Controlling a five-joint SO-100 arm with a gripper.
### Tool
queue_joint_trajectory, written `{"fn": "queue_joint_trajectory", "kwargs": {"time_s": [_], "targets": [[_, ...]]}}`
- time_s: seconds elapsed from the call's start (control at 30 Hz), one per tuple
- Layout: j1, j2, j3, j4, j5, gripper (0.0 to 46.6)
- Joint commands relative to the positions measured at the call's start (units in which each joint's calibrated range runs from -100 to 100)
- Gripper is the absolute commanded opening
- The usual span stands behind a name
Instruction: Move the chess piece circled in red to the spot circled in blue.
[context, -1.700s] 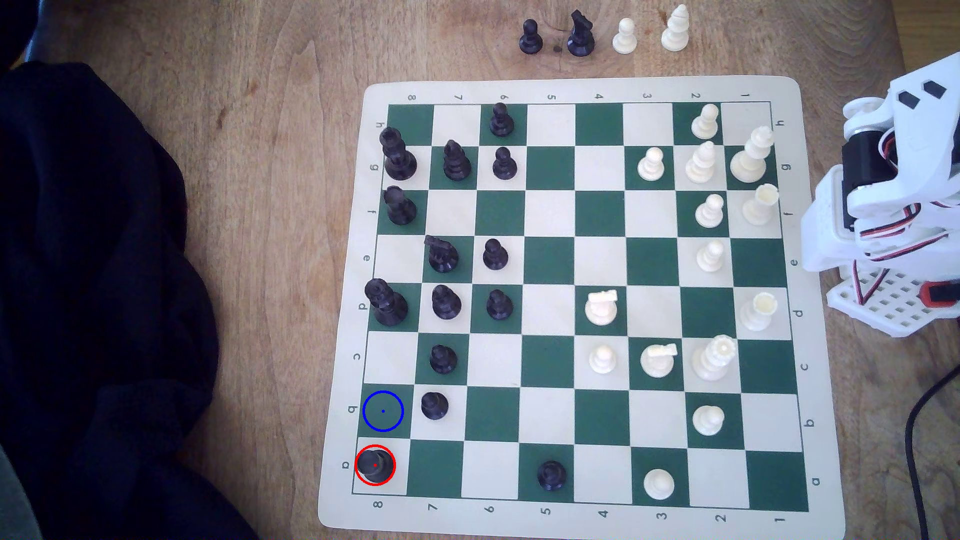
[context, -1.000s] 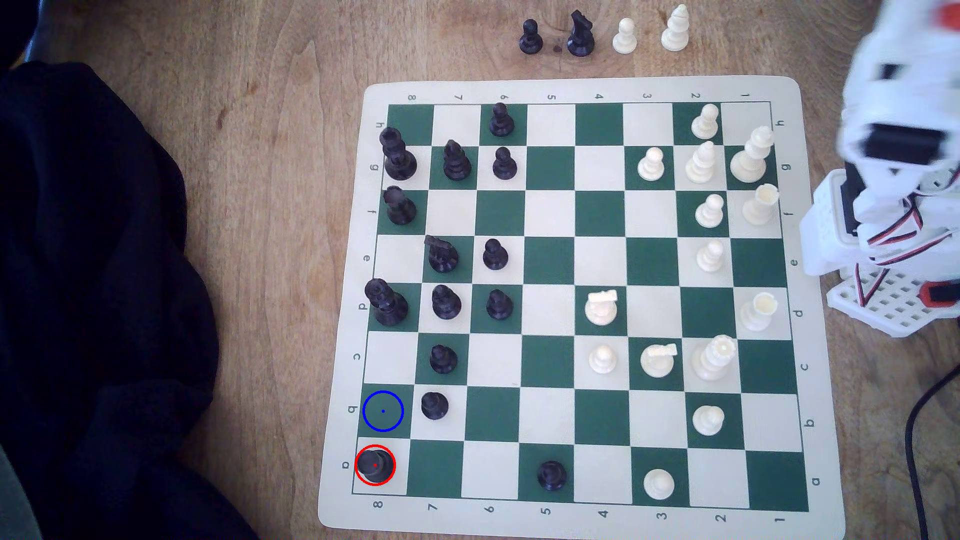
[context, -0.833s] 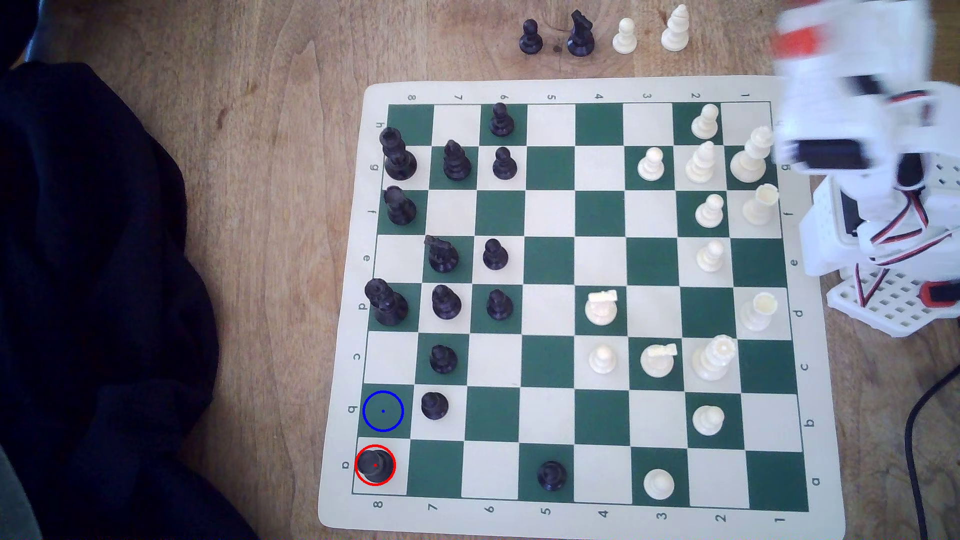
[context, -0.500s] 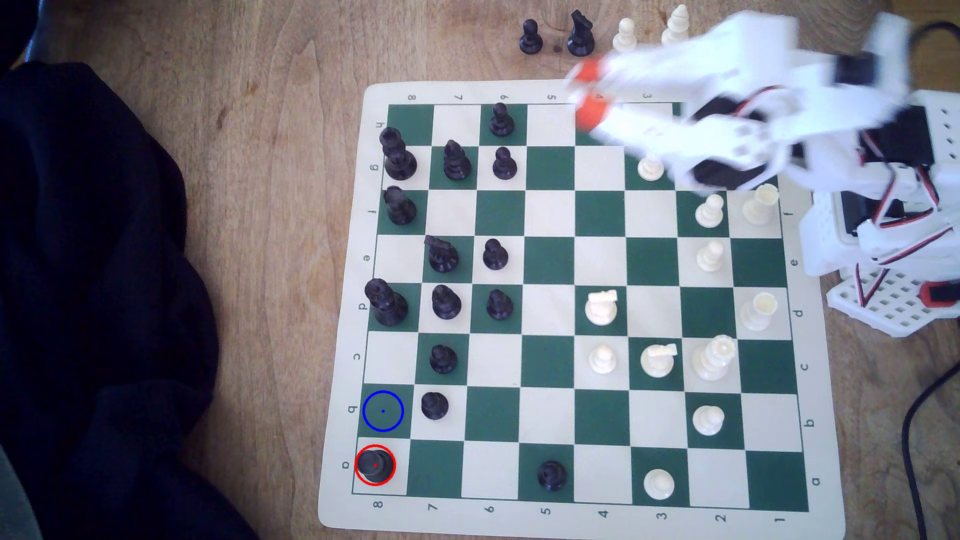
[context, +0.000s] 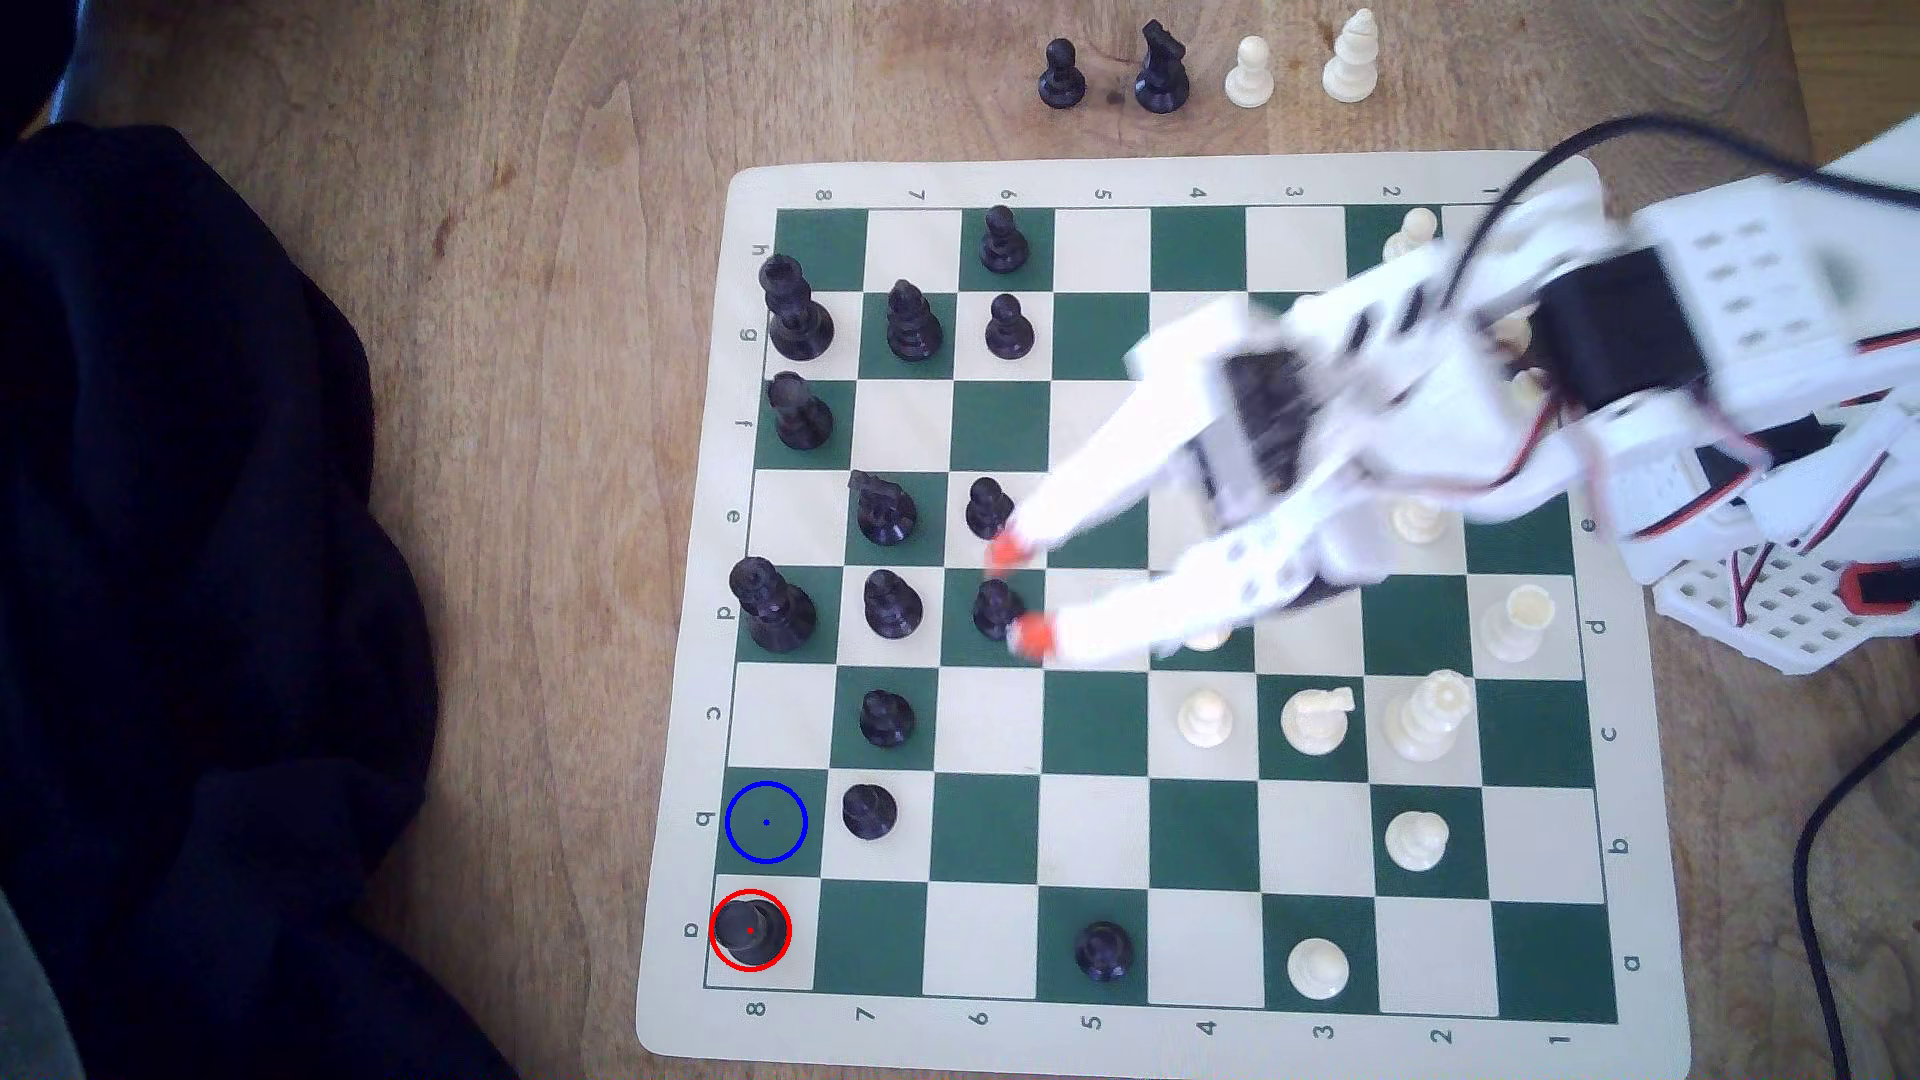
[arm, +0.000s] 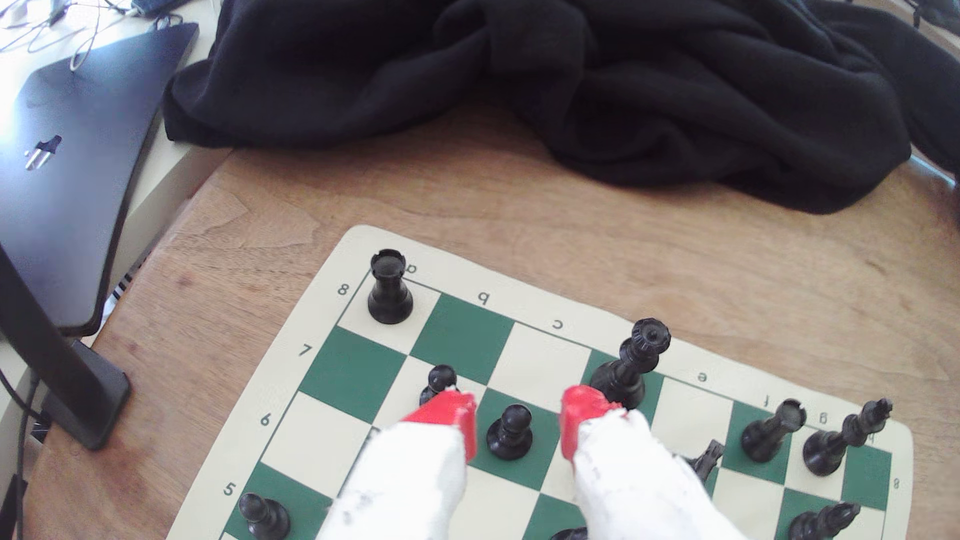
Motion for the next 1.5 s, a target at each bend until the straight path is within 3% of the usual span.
{"fn": "queue_joint_trajectory", "kwargs": {"time_s": [0.0, 0.07, 0.13, 0.47, 0.83, 1.47], "targets": [[-1.02, 11.75, -16.31, 0.61, -4.40, 10.5], [-1.34, 14.98, -20.30, 0.86, -8.01, 14.8], [-1.41, 18.38, -22.66, 0.86, -9.13, 16.8], [-3.29, 34.00, -32.99, 1.68, -8.60, 17.3], [-4.93, 52.42, -55.38, 8.23, -9.23, 17.2], [-5.48, 67.36, -69.98, 8.72, -8.99, 17.4]]}}
